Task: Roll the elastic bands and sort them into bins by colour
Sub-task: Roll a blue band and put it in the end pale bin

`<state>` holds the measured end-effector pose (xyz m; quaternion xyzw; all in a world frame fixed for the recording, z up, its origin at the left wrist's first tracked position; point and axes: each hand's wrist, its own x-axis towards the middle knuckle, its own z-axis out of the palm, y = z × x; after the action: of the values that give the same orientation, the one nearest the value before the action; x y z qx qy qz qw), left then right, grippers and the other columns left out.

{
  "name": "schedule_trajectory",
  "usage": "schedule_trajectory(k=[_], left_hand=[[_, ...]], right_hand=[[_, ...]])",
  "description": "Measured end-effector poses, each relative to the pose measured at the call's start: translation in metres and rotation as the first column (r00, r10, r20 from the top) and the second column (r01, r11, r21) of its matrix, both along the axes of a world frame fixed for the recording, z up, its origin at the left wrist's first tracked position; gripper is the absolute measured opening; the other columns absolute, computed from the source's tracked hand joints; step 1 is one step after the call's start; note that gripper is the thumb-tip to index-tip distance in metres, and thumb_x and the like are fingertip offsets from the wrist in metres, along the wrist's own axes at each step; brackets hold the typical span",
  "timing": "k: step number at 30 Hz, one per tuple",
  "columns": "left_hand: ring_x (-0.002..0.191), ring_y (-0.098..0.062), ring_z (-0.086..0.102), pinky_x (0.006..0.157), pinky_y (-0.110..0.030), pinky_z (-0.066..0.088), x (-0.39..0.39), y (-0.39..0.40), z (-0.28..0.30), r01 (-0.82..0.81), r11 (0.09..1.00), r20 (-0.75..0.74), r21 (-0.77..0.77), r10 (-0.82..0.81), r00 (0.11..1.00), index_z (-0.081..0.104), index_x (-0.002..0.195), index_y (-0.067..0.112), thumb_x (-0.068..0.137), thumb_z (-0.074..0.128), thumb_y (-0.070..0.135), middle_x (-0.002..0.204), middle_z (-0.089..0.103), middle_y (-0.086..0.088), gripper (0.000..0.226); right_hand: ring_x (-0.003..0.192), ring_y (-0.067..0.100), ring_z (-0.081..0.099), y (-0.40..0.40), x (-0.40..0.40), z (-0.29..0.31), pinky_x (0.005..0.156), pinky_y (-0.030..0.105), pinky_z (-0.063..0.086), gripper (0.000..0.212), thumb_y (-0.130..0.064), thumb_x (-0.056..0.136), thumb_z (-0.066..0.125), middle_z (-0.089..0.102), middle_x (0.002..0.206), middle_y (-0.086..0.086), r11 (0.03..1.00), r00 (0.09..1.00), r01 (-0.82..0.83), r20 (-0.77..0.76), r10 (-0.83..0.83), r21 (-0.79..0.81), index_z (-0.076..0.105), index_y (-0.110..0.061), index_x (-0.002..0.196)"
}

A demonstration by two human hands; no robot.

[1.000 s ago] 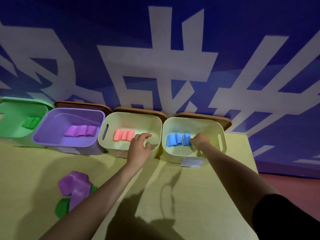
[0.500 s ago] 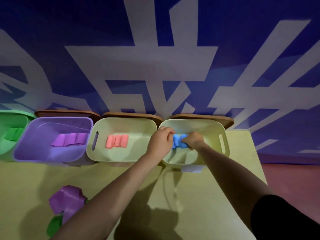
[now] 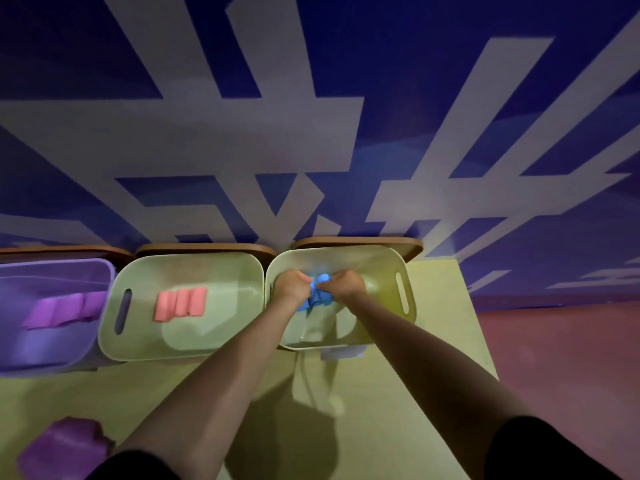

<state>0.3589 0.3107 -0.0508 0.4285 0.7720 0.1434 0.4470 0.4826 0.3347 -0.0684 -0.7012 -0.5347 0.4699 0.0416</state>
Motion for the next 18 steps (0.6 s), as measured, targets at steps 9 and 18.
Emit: schedule_trajectory(k=[9, 18], left_hand=[[0.077, -0.031, 0.071, 0.075, -0.038, 0.058, 0.005, 0.002, -0.015, -0.084, 0.996, -0.040, 0.024, 0.085, 0.996, 0.072, 0.079, 0.000, 0.084, 0.056, 0.011, 0.080, 0.072, -0.021, 0.021], [0.080, -0.033, 0.070, 0.074, -0.040, 0.058, 0.004, 0.001, -0.008, -0.085, 0.996, -0.014, 0.032, 0.085, 0.996, 0.072, 0.082, -0.003, 0.085, 0.056, 0.005, 0.084, 0.072, -0.020, 0.018]], right_hand=[[0.035, 0.009, 0.045, 0.002, 0.010, 0.000, 0.045, 0.019, 0.043, 0.026, -0.010, 0.087, 0.062, 0.048, 0.047, 0.000, 0.988, 0.973, 0.125, -0.185, -0.140, -0.089, 0.056, -0.014, 0.062], [0.047, 0.018, 0.044, 0.004, 0.002, 0.008, 0.054, 0.026, 0.040, 0.034, -0.019, 0.084, 0.063, 0.043, 0.030, -0.005, 0.993, 0.993, 0.058, -0.091, -0.068, -0.104, 0.050, -0.009, 0.054]])
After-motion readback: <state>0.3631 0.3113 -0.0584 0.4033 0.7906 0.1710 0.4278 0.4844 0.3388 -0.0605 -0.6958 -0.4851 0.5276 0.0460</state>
